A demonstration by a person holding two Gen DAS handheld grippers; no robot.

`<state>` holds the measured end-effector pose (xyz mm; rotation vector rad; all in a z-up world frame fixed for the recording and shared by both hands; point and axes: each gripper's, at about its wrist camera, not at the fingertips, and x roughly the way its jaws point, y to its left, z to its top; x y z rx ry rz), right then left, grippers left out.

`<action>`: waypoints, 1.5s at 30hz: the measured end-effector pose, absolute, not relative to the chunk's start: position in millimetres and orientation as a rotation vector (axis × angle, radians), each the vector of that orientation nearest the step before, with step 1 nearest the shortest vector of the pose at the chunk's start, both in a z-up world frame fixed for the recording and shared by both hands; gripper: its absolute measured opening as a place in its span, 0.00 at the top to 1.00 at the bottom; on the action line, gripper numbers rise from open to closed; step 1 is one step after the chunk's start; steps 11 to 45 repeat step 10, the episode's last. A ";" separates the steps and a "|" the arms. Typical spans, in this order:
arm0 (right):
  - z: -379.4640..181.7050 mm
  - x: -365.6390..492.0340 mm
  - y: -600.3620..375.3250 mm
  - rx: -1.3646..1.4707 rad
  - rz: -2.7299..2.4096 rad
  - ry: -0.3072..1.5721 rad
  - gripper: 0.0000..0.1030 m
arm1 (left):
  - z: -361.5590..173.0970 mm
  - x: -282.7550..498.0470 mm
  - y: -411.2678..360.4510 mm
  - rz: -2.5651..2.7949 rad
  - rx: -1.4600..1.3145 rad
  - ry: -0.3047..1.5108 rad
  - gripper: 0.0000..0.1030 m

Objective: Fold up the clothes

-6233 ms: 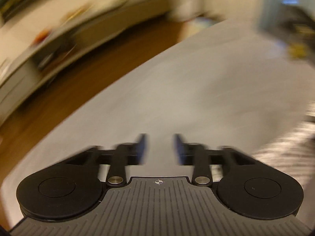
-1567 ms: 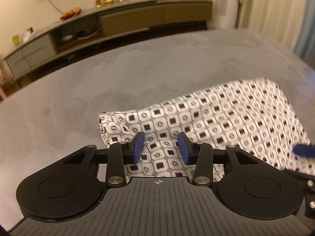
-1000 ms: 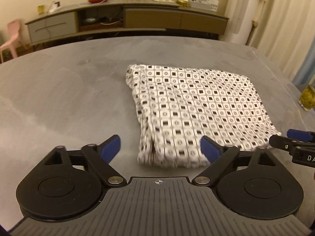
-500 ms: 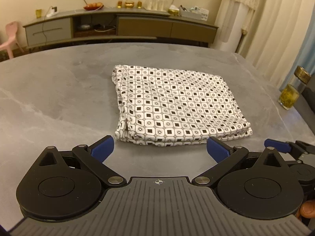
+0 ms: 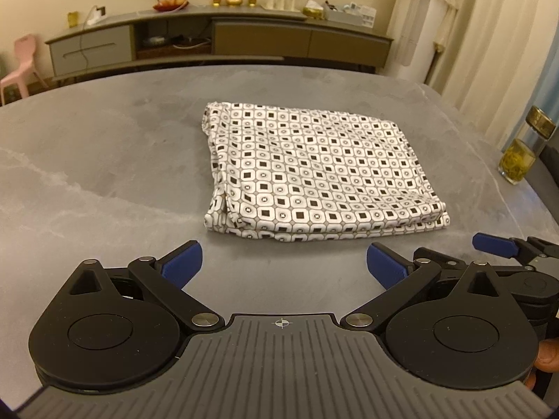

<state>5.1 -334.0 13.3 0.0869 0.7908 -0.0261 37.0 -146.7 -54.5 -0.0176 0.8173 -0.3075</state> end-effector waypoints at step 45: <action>12.5 6.1 -334.6 0.074 -0.024 0.799 0.11 | -58.0 32.1 -145.4 -0.300 -0.004 0.827 0.10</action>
